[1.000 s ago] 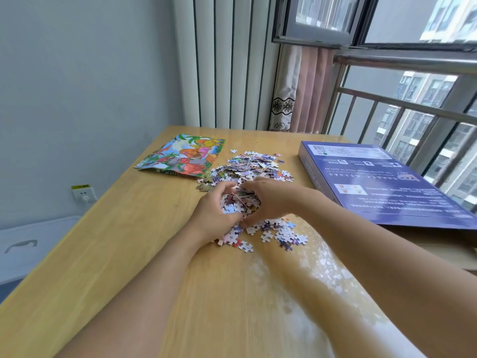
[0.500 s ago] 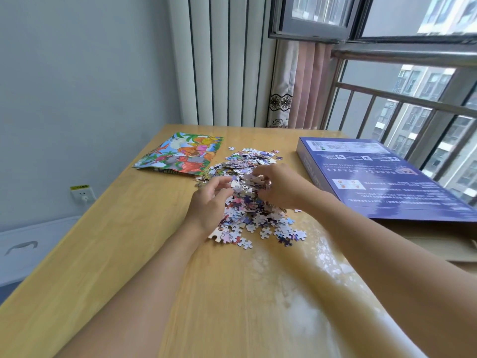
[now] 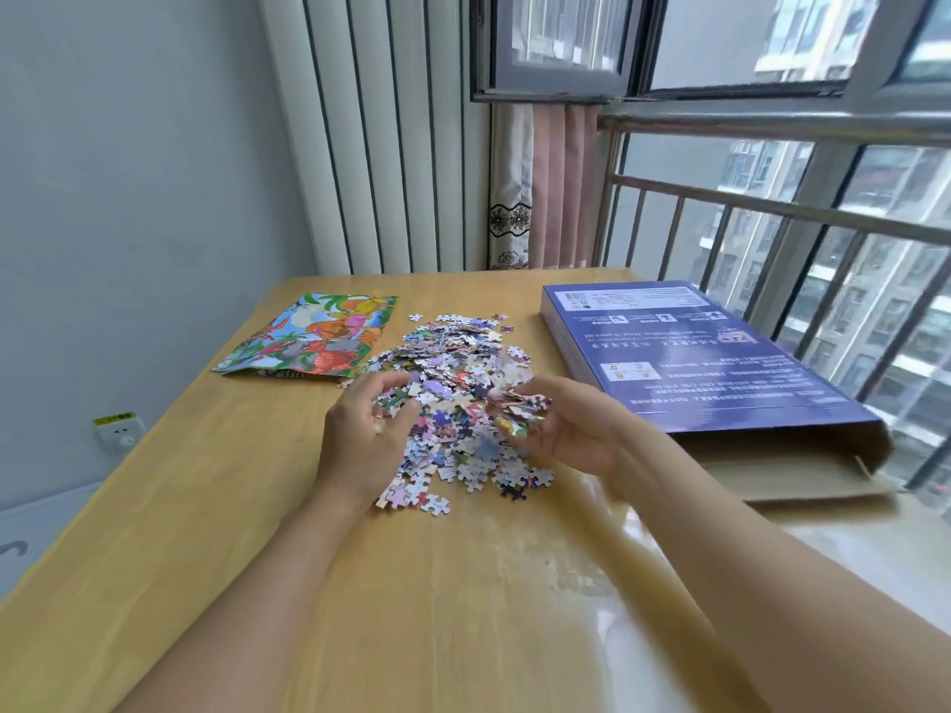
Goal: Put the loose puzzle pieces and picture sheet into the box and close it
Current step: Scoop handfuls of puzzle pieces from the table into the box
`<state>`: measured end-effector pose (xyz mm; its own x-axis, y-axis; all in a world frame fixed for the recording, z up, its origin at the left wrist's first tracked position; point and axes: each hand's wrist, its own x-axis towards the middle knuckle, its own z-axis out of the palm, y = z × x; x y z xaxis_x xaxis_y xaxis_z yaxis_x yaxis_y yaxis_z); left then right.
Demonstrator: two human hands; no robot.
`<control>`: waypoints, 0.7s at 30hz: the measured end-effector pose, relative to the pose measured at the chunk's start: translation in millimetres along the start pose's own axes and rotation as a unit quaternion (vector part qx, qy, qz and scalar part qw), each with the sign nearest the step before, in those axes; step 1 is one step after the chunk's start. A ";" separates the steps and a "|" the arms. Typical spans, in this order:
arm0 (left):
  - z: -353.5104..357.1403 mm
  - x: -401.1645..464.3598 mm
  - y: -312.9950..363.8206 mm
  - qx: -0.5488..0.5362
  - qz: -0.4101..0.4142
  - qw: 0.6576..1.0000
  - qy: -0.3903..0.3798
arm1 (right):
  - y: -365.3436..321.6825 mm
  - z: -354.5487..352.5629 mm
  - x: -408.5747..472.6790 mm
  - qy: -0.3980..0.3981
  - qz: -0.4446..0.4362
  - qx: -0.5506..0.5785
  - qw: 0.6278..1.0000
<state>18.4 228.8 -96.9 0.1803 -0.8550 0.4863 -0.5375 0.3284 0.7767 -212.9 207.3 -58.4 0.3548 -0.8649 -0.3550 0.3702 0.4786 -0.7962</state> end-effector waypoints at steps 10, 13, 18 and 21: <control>-0.5 0.2 10.6 0.054 0.095 0.993 0.042 | -0.2 18.0 -7.1 0.012 0.008 0.105 0.994; 3.8 6.0 28.3 0.071 0.177 0.981 0.033 | -10.4 15.4 -14.2 0.014 0.012 0.095 0.995; 32.8 17.8 63.0 0.068 0.170 0.980 -0.075 | -31.0 5.8 -41.5 0.016 0.005 0.024 1.000; 62.1 19.8 87.2 0.056 0.131 0.977 -0.161 | -47.5 -17.3 -67.5 0.023 -0.012 -0.012 1.000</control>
<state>-76.0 215.6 -44.5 -0.2344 -0.8360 0.4961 -0.6211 0.5214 0.5851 -269.2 240.4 -5.1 0.3059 -0.8823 -0.3577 0.3572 0.4546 -0.8159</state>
